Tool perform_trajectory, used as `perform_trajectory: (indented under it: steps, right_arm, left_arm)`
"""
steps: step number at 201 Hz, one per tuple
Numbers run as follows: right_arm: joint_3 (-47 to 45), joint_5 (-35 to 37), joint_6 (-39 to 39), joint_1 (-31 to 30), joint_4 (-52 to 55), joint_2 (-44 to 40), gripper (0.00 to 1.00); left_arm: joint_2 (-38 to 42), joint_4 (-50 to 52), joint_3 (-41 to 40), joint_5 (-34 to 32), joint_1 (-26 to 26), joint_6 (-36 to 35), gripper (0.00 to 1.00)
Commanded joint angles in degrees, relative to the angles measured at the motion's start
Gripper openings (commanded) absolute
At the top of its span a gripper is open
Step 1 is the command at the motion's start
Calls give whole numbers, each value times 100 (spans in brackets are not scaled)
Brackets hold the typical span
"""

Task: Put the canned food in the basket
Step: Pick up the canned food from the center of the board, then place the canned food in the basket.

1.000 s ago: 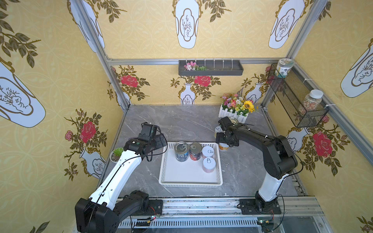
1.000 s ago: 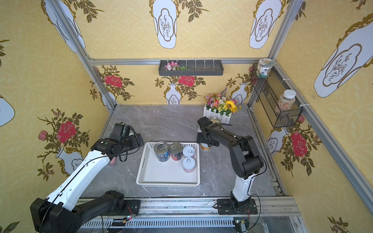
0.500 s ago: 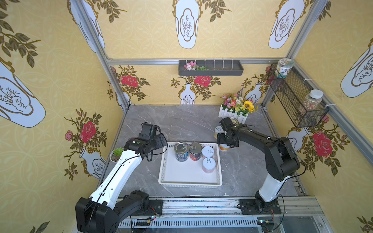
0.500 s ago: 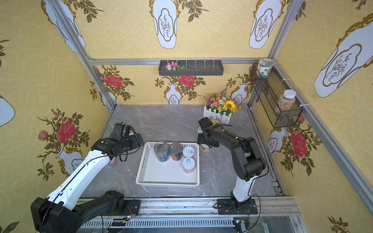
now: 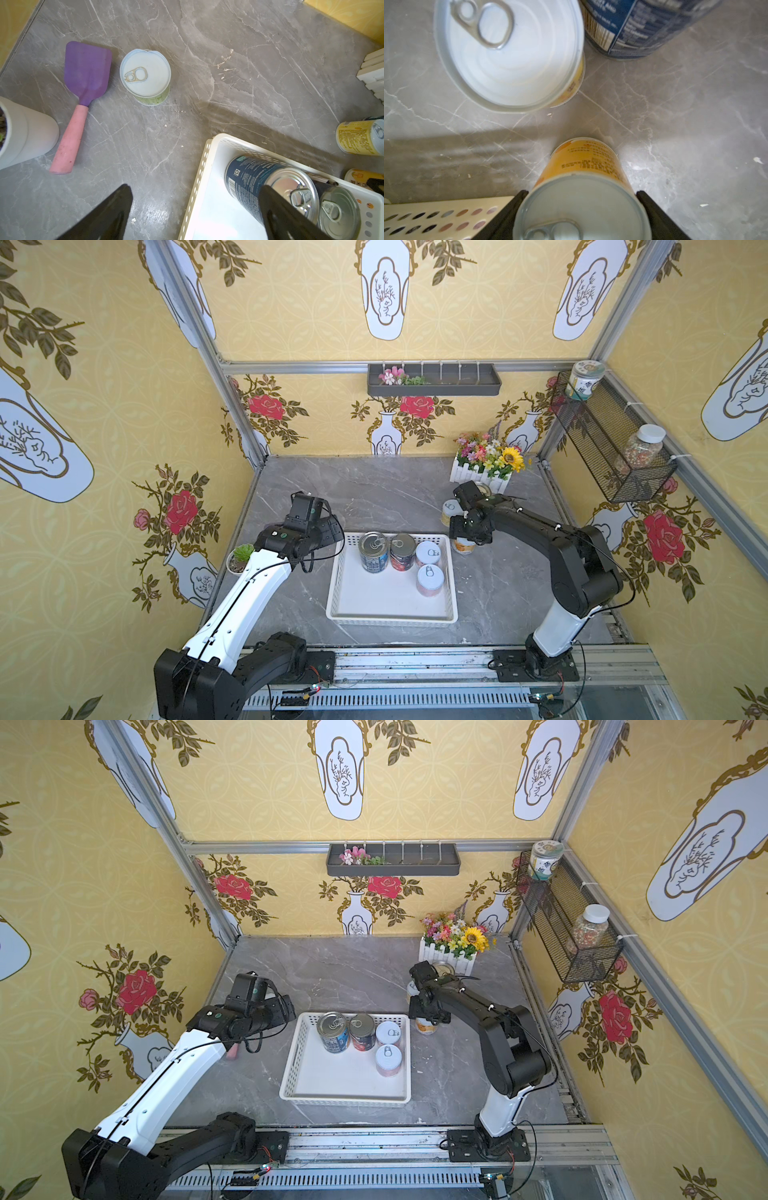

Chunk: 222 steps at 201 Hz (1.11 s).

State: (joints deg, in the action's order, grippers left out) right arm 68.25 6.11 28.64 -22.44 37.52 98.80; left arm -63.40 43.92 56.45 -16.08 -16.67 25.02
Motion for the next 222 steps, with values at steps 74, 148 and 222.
perform_trajectory:
  steps: [74, 148, 222]
  right_arm:
    - [244, 136, -94, -279, 570, -1084, 79]
    - [278, 734, 265, -1838, 1302, -2358, 79]
    - [-118, 1414, 1029, -4141, 1363, -2689, 79]
  left_arm:
    - [170, -103, -73, 115, 34, -25, 100]
    - [189, -68, -81, 69, 42, 32, 100]
    - [284, -50, -90, -27, 42, 74, 100]
